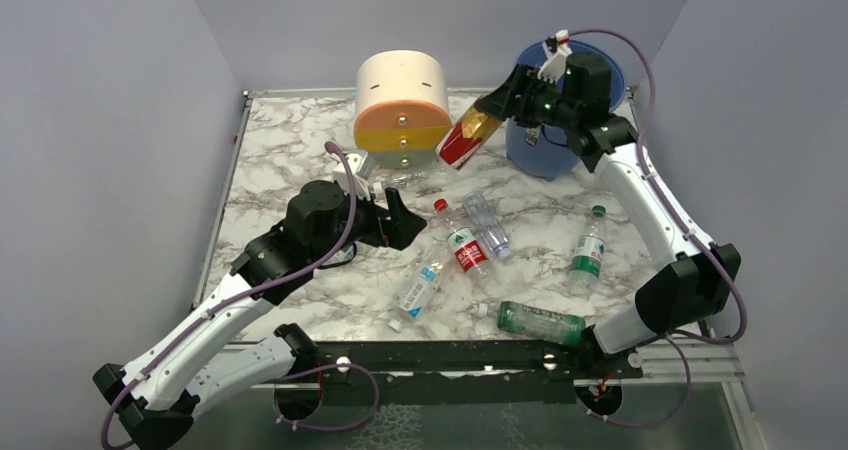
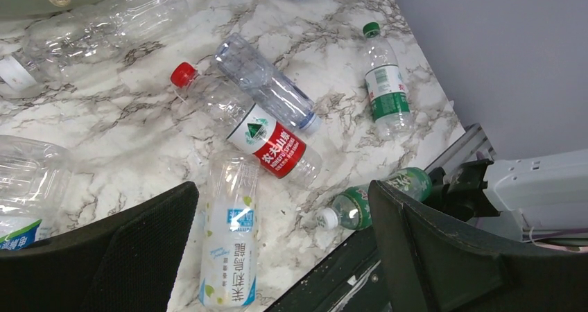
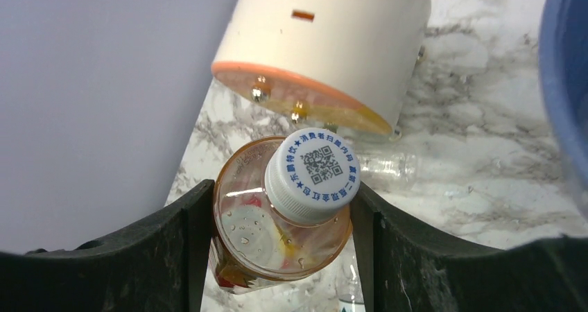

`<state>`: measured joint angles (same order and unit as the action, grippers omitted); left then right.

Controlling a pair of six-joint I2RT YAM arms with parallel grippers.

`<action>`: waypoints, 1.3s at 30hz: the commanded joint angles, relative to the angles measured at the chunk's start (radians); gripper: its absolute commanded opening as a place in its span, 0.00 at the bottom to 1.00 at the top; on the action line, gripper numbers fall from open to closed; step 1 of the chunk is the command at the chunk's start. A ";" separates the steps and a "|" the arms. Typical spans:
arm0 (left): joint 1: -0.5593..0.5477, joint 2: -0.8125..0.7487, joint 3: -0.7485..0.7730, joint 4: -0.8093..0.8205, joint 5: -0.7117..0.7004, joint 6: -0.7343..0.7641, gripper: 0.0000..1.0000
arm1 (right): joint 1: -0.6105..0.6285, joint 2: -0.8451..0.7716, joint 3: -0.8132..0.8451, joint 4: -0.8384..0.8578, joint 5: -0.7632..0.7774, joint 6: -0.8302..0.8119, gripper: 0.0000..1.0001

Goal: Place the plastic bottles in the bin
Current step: Place the plastic bottle in the trash bin.

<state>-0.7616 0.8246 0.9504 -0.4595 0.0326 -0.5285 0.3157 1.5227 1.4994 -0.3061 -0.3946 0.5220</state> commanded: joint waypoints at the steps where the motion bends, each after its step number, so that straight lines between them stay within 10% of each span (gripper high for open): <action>1: -0.004 -0.005 -0.014 0.014 -0.026 0.014 0.99 | -0.035 0.004 0.111 0.001 -0.026 0.003 0.50; 39: -0.003 0.054 -0.020 0.038 -0.013 0.016 0.99 | -0.221 0.208 0.512 -0.112 0.805 -0.296 0.54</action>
<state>-0.7616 0.8730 0.9344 -0.4515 0.0322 -0.5251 0.1005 1.7355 2.0109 -0.4099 0.2787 0.2806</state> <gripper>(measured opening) 0.989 0.668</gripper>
